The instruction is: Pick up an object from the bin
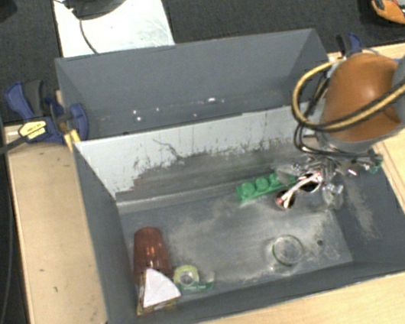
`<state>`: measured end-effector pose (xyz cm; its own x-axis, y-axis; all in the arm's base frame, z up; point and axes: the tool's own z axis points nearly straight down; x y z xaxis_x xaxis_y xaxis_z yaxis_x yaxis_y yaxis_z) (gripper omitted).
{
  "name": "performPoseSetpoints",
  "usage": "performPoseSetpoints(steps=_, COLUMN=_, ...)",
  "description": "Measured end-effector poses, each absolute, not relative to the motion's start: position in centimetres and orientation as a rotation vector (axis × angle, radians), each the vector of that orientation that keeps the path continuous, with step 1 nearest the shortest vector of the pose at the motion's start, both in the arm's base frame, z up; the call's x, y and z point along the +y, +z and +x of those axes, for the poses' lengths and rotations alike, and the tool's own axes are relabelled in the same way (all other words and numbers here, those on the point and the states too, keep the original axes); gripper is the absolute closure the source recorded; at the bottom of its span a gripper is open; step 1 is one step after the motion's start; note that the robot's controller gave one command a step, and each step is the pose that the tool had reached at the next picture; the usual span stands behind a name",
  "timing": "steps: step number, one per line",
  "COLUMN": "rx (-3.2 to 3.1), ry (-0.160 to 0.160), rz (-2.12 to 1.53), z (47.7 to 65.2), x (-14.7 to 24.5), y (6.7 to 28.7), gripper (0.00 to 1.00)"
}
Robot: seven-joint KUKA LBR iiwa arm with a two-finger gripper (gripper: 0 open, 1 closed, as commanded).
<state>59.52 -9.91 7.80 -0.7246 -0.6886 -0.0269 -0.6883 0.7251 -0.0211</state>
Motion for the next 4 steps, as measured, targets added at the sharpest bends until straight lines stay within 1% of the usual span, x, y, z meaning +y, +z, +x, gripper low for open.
performPoseSetpoints(steps=1, rx=2.943, ry=0.002, rz=-1.046, z=59.3, x=-10.7, y=7.1, gripper=1.0)
performPoseSetpoints(steps=2, rx=2.943, ry=0.002, rz=-1.046, z=59.3, x=-10.7, y=7.1, gripper=1.0)
performPoseSetpoints(steps=3, rx=2.953, ry=0.011, rz=-1.048, z=59.0, x=-10.6, y=10.0, gripper=1.0)
performPoseSetpoints(steps=4, rx=2.952, ry=0.008, rz=-1.043, z=59.1, x=-10.6, y=14.1, gripper=1.0)
